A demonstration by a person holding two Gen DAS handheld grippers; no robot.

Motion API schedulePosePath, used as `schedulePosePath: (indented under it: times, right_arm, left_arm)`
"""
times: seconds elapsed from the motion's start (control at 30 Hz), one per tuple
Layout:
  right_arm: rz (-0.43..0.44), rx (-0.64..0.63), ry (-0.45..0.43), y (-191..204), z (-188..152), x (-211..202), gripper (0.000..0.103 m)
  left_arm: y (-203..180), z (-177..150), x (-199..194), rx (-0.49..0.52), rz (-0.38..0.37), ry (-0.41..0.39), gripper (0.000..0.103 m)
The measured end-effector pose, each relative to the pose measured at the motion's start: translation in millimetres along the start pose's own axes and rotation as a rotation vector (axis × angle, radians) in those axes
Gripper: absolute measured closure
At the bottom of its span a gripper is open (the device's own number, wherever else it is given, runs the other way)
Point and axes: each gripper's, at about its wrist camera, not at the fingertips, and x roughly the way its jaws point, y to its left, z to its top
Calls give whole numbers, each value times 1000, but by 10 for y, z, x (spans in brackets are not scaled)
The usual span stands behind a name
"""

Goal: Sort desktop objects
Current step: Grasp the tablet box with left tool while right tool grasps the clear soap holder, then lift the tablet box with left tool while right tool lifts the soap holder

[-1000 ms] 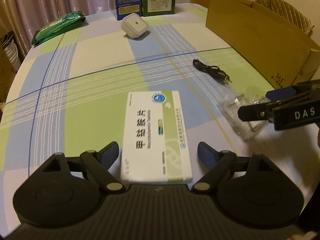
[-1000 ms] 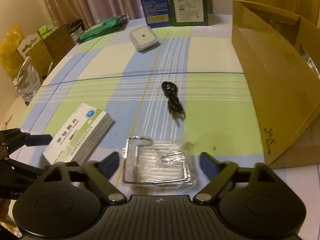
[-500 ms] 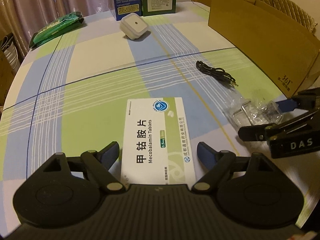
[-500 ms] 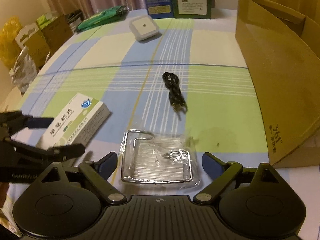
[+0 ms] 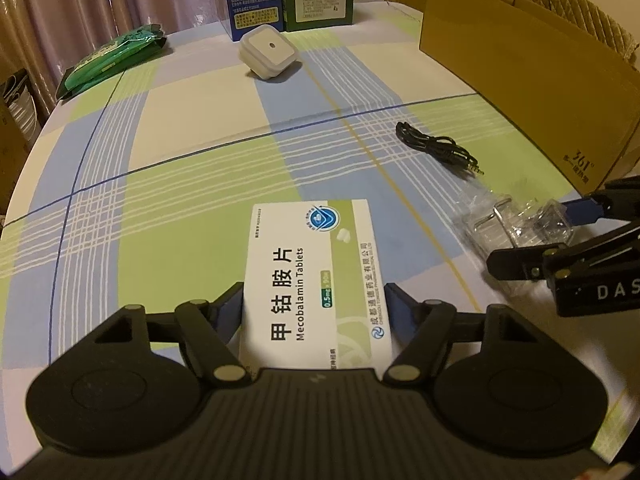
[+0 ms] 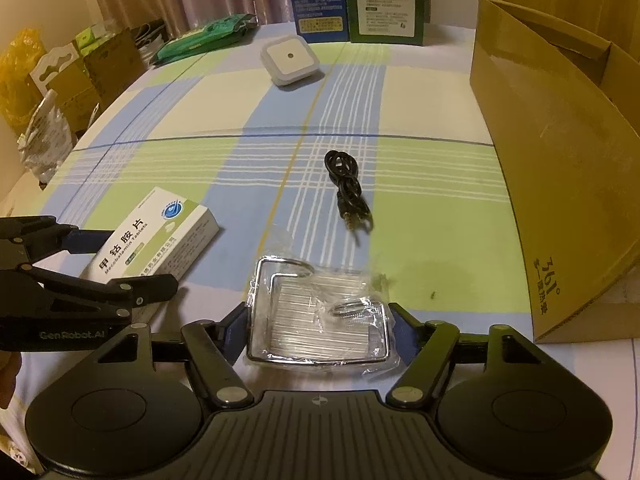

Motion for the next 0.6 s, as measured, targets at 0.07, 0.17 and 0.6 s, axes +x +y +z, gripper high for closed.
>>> schedulePosePath:
  times: [0.07,0.17,0.6]
  right_arm:
    - [0,-1,0,-2,-1,0,35]
    - [0,-2,1,4,1,1,35]
    - [8,58,-55,-85,47,-80,35]
  left_arm:
    - [-13,3,12,6,2,0,35]
    - [-18,9,8,9,1,2,36]
    - [-36,-30,-140,-36,4,-25,36]
